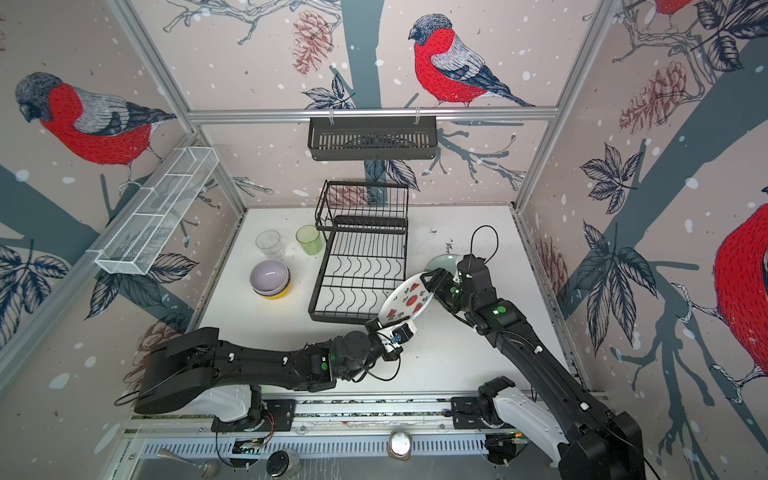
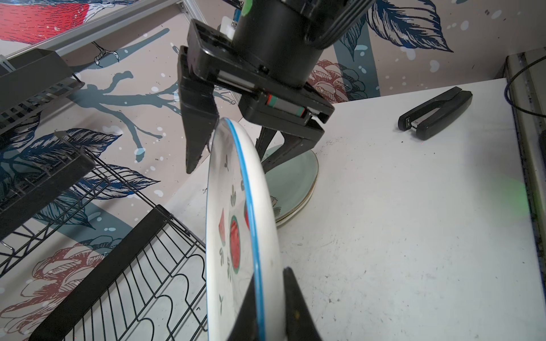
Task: Unload the mixed dishes from the dish rack
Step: 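Close the right gripper on the watermelon plate rim while the left gripper holds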
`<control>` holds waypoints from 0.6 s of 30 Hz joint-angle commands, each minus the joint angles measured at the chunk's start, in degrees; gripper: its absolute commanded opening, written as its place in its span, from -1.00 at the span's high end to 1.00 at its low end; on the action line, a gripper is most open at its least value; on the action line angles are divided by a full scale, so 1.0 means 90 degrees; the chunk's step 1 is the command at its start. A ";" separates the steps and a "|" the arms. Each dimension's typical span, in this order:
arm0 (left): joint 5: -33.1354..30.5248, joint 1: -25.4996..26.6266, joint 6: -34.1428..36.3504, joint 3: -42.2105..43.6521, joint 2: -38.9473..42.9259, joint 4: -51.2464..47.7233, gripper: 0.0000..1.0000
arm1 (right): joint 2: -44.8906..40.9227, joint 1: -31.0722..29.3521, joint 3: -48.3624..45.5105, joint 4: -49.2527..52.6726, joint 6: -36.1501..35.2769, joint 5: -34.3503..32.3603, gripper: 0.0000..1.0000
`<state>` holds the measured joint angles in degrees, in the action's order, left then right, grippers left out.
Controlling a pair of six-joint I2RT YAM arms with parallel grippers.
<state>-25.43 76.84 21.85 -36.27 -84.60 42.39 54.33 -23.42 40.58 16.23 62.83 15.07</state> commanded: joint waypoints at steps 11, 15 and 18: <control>-0.0192 0.0065 0.0165 0.0088 0.0142 0.0925 1.00 | 0.0226 -0.0397 0.0400 0.0150 -0.0040 -0.0073 0.04; -0.0204 0.0094 0.0180 0.0109 0.0174 0.0934 1.00 | 0.0366 -0.0515 0.0456 0.0145 -0.0051 -0.0074 0.22; -0.0220 0.0100 0.0187 0.0131 0.0191 0.0941 1.00 | 0.0454 -0.0575 0.0533 0.0170 -0.0111 -0.0046 0.30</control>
<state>-27.68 77.41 23.73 -34.94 -83.66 42.94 57.98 -28.08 44.60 18.41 62.87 13.23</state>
